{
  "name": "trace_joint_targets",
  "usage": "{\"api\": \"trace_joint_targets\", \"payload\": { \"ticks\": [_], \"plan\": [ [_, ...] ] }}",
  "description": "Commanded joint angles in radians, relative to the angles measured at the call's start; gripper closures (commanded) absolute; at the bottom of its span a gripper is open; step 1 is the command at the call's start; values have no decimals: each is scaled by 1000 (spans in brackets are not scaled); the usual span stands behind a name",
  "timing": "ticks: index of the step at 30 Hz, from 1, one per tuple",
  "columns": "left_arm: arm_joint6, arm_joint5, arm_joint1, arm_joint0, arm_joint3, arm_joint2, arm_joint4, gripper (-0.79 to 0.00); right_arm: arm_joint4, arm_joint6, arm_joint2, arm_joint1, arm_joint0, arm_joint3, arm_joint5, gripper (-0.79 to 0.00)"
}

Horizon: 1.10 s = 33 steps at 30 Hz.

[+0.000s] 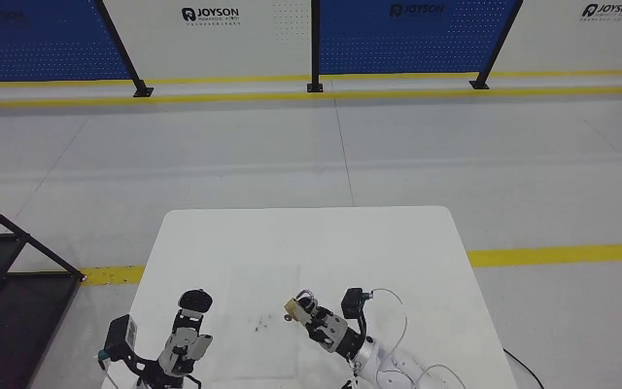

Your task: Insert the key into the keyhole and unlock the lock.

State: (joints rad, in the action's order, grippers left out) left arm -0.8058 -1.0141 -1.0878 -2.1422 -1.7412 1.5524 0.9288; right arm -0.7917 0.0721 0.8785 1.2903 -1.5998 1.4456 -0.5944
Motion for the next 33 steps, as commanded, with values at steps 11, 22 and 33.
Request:
{"api": "trace_joint_targets", "payload": {
  "ticks": [11,22,33],
  "plan": [
    [-14,21,1,-1,20,41,27,-785,129,-376,-225,84,224,-180,192,0],
    [-14,21,1,-1,20,41,27,-785,110,-368,-275,113,269,-231,266,-785],
    [-14,21,1,-1,20,41,27,-785,-58,-314,-216,63,172,-62,307,-785]
  ]
}}
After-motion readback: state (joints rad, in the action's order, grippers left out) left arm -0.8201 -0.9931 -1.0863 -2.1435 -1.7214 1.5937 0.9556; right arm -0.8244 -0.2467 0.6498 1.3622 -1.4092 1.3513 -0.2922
